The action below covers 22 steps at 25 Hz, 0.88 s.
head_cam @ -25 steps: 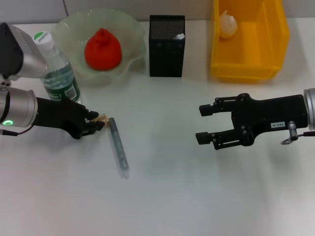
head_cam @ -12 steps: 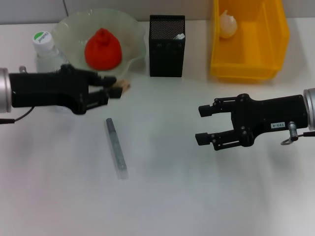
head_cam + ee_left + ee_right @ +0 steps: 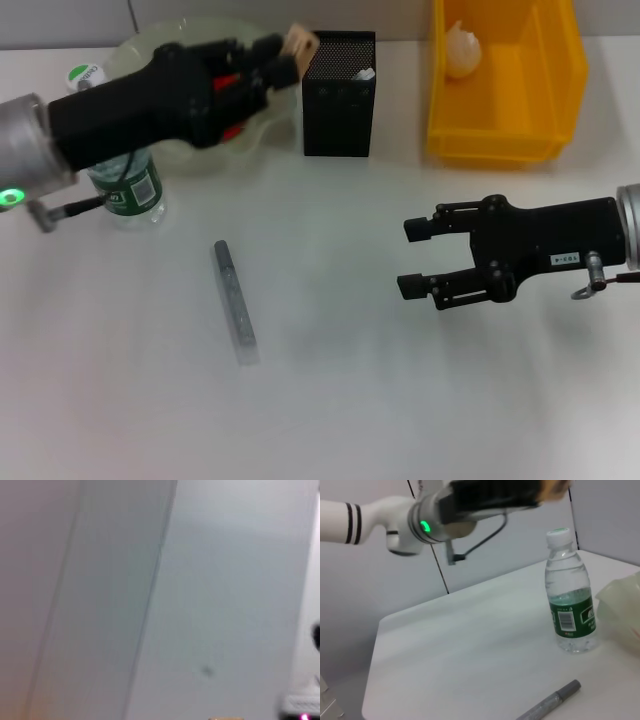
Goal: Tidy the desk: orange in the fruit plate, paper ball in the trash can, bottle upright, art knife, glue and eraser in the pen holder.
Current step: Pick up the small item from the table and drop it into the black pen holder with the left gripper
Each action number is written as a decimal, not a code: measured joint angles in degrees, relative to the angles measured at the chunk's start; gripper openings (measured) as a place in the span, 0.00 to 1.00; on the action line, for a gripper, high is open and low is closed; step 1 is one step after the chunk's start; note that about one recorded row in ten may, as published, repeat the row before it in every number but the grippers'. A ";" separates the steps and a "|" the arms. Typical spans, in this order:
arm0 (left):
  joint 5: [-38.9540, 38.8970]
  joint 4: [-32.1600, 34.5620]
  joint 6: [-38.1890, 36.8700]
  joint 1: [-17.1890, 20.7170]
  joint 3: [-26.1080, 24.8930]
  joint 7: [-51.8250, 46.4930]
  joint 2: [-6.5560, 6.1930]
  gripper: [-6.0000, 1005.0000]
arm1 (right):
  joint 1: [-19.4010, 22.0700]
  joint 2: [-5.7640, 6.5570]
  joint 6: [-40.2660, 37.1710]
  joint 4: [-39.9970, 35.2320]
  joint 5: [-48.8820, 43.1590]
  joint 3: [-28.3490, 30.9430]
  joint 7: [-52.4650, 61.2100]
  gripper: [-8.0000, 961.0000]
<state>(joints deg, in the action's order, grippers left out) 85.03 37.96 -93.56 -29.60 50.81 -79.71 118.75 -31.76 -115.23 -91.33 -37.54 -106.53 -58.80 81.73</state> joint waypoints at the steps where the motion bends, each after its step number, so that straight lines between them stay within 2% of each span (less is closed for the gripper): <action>1: -1.94 -3.42 1.39 -1.22 -0.06 2.61 0.00 0.27 | 0.01 -0.02 0.01 0.10 -0.09 0.00 0.00 0.81; 4: -3.68 -6.68 3.13 -2.30 -0.09 4.90 0.04 0.27 | 0.06 -0.13 0.01 0.22 -0.20 0.00 0.00 0.81; 6: -9.20 -16.71 10.75 -6.65 0.05 13.05 0.39 0.27 | 0.09 -0.26 0.01 0.26 -0.23 -0.01 -0.01 0.81; 8: -10.05 -18.33 11.66 -7.34 0.04 14.10 0.40 0.27 | 0.09 -0.44 0.02 0.28 -0.28 -0.17 -0.01 0.81; 12: -16.85 -28.38 17.20 -12.86 0.00 22.51 0.43 0.27 | 0.12 -0.75 0.33 0.28 -0.37 -0.50 -0.04 0.81; 16: -17.66 -31.40 19.37 -15.28 -0.51 25.24 0.43 0.27 | 0.12 -0.79 0.26 0.28 -0.39 -0.52 -0.06 0.81; 17: -18.60 -35.61 22.71 -18.60 -1.71 28.84 0.43 0.27 | 0.13 -0.79 0.20 0.28 -0.41 -0.53 -0.07 0.81; 18: -18.60 -35.61 22.71 -18.60 -1.71 28.84 0.43 0.27 | 0.13 -0.79 0.20 0.28 -0.41 -0.53 -0.07 0.81; 22: -18.85 -39.97 27.18 -23.17 -6.41 32.18 0.42 0.27 | 0.11 -0.79 0.18 0.28 -0.43 -0.53 -0.09 0.81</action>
<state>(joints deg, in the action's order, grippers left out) 66.17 -2.01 -66.38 -52.77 44.40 -47.53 119.18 -31.65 -116.03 -91.14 -37.26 -106.97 -59.33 81.63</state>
